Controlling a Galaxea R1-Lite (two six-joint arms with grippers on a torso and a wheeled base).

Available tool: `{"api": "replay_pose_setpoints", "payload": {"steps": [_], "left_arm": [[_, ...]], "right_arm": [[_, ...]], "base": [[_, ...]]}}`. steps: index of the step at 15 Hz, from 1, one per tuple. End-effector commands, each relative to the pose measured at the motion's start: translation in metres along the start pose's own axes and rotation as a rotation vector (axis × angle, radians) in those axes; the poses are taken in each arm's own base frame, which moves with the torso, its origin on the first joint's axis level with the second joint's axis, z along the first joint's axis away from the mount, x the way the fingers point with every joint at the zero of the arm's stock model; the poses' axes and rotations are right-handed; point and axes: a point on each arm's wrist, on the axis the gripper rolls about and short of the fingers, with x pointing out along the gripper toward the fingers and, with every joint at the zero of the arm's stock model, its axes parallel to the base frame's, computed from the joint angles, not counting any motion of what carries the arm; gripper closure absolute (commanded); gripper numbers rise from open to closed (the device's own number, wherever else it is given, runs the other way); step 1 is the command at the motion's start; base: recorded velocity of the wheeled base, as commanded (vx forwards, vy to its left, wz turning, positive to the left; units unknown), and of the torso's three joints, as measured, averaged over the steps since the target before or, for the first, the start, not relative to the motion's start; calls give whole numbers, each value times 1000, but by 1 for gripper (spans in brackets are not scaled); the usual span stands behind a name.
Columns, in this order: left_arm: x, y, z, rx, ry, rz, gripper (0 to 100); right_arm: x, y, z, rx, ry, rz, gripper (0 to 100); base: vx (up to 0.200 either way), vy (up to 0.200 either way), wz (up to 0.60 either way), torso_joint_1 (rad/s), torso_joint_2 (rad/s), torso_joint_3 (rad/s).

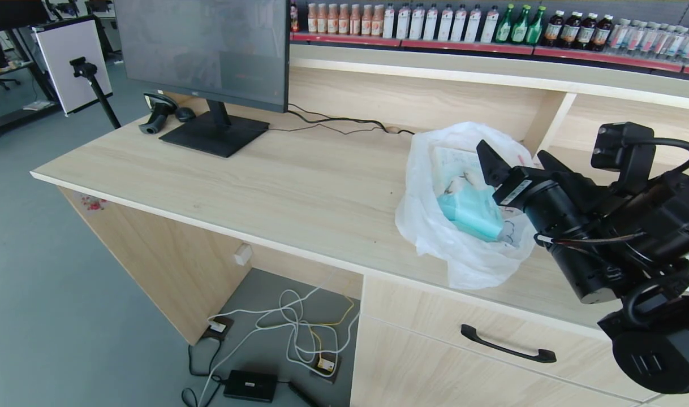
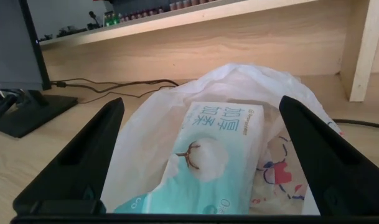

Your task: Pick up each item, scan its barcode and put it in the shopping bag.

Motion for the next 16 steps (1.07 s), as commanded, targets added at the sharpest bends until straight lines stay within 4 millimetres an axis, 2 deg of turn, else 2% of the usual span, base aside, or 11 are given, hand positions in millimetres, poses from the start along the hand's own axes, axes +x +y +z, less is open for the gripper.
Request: {"api": "replay_pose_setpoints", "payload": {"steps": [1,5,7,10,16], "left_arm": [[0,0,0,0,0,2,0],[0,0,0,0,-1,0,0],[0,0,0,0,-1,0,0],[0,0,0,0,-1,0,0],[0,0,0,0,0,2,0]], "right_arm": [[1,-4,4,-1,-12,-10,0],[3,-15,8,-12,-28,-33,0],[-2,-18,2,-21,4,-38,0],[1,-19,4,0,-7,-40,0],[1,-22,9,-6,-19,-10,0]], "base": [[0,0,0,0,0,0],[0,0,0,0,0,0],[0,0,0,0,0,0],[0,0,0,0,0,0],[0,0,-600,5,5,2]]}}
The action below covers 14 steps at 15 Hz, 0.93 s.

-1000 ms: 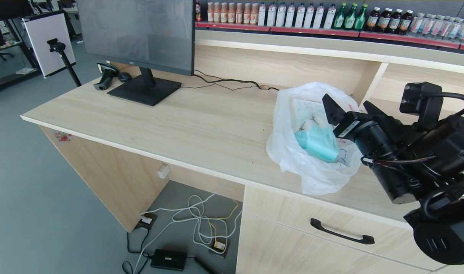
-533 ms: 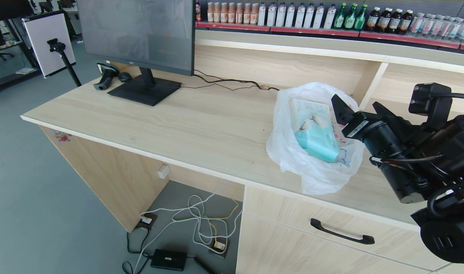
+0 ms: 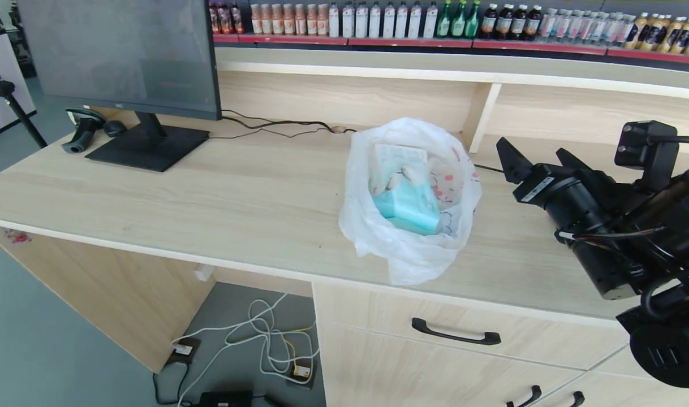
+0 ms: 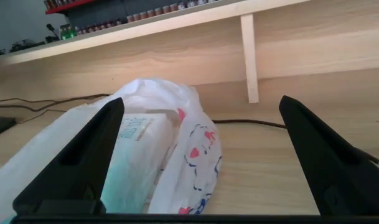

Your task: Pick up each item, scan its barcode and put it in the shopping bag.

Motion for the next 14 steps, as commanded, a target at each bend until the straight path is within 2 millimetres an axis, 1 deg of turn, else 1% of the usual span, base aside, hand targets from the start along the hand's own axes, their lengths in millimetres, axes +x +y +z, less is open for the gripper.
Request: {"api": "replay_pose_setpoints", "payload": {"steps": [1,5,6,8,14], "left_arm": [[0,0,0,-1,0,0,0],[0,0,0,-1,2,0,0],[0,0,0,-1,2,0,0],[0,0,0,-1,3,-1,0],[0,0,0,-2,3,0,0]], "right_arm": [[0,0,3,2,-8,2,0],[-1,0,5,1,-14,2,0],[-3,2,8,-18,-22,14,0],[-1,4,12,-37,-34,48,0],[2,5,19,-32,-66,48,0]], "base": [[0,0,-600,2,7,-2],[0,0,-600,2,2,-2],[0,-200,-600,-2,-2,2],[0,-200,0,-2,0,-2],[0,-200,0,2,5,0]]}}
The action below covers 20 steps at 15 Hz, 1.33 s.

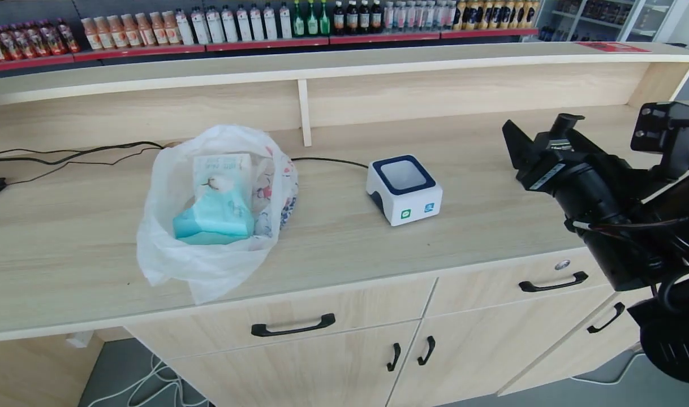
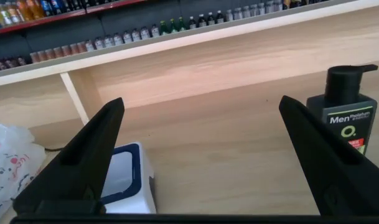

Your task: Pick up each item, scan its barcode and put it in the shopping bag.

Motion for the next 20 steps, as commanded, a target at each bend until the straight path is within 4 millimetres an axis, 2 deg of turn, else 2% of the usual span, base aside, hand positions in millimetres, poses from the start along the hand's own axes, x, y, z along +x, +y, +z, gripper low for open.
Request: {"api": "replay_pose_setpoints", "payload": {"steps": [1,11,13,17,20], "left_arm": [[0,0,0,0,0,1,0],[0,0,0,-2,0,-1,0],[0,0,0,-2,0,-1,0],[0,0,0,-3,0,1,0],[0,0,0,-2,0,-1,0]], "right_arm": [[1,1,2,3,-9,2,0],[-7,-2,-7,1,40,0,0],[-13,-3,-14,0,76,-1,0],[-14,-2,-18,1,90,1,0],[-23,-10,-28,-39,147,-15,0]], "base": [[0,-200,0,2,2,2],[0,-200,0,1,3,2],[0,-200,0,0,0,2],[0,-200,600,1,5,2],[0,-200,0,1,2,-4]]}}
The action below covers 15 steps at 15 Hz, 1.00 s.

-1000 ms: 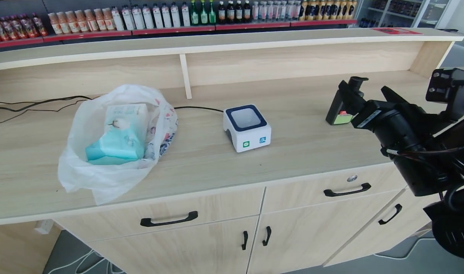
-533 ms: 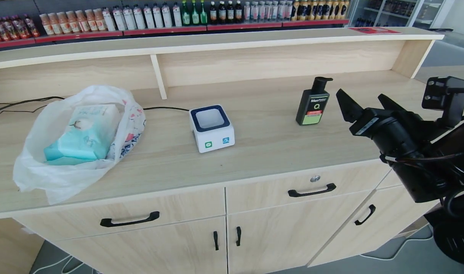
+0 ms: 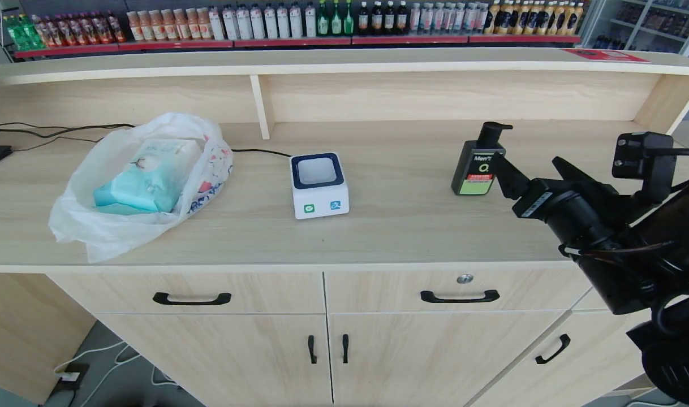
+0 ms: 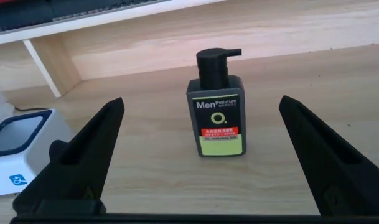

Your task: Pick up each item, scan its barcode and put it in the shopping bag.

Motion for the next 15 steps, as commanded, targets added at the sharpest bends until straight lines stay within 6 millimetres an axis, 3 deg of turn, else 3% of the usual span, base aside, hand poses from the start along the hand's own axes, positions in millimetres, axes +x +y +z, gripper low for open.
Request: {"api": "replay_pose_setpoints", "payload": {"steps": [1,7,12,15], "left_arm": [[0,0,0,-1,0,1,0],[0,0,0,-1,0,-1,0],[0,0,0,2,0,1,0],[0,0,0,0,0,1,0]], "right_arm": [[-10,-5,-14,-26,70,-10,0],[-11,-3,-28,-33,119,-1,0],[-15,3,-36,-29,154,23,0],[-15,4,-36,-28,155,26,0]], "base": [[0,-200,0,2,2,-2],[0,-200,0,3,2,3],[0,0,0,0,0,0],[200,0,0,-7,-1,7]]}}
